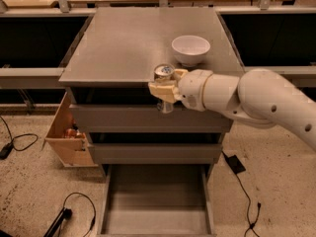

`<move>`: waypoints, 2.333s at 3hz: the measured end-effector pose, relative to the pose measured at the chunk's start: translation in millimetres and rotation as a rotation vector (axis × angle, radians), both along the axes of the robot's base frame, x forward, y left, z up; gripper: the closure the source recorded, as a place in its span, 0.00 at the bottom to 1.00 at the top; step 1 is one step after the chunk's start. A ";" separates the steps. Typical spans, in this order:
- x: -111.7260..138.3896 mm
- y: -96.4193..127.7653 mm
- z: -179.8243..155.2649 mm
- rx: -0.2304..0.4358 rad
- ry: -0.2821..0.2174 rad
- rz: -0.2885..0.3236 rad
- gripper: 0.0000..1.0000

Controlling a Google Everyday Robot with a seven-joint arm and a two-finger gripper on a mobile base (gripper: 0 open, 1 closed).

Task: Place redbull can into bottom drawer

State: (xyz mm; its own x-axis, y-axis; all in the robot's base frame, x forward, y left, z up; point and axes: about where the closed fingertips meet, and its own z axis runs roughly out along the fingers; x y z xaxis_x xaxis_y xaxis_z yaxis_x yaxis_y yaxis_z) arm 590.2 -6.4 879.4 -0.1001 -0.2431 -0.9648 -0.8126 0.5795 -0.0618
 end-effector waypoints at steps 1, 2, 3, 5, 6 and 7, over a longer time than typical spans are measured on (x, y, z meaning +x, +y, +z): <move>-21.7 -12.4 -58.8 0.006 0.035 0.012 1.00; -38.7 -22.2 -106.3 -0.008 0.027 0.061 1.00; -45.2 -26.7 -159.2 0.002 0.007 0.112 1.00; -38.9 -26.8 -175.1 -0.002 0.021 0.120 1.00; -27.9 -33.8 -237.4 -0.001 0.072 0.112 1.00; -24.1 -41.3 -302.0 0.012 0.071 0.134 1.00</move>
Offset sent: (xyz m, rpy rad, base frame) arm -0.0605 -0.0384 -0.1750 -0.0336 0.0071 0.1409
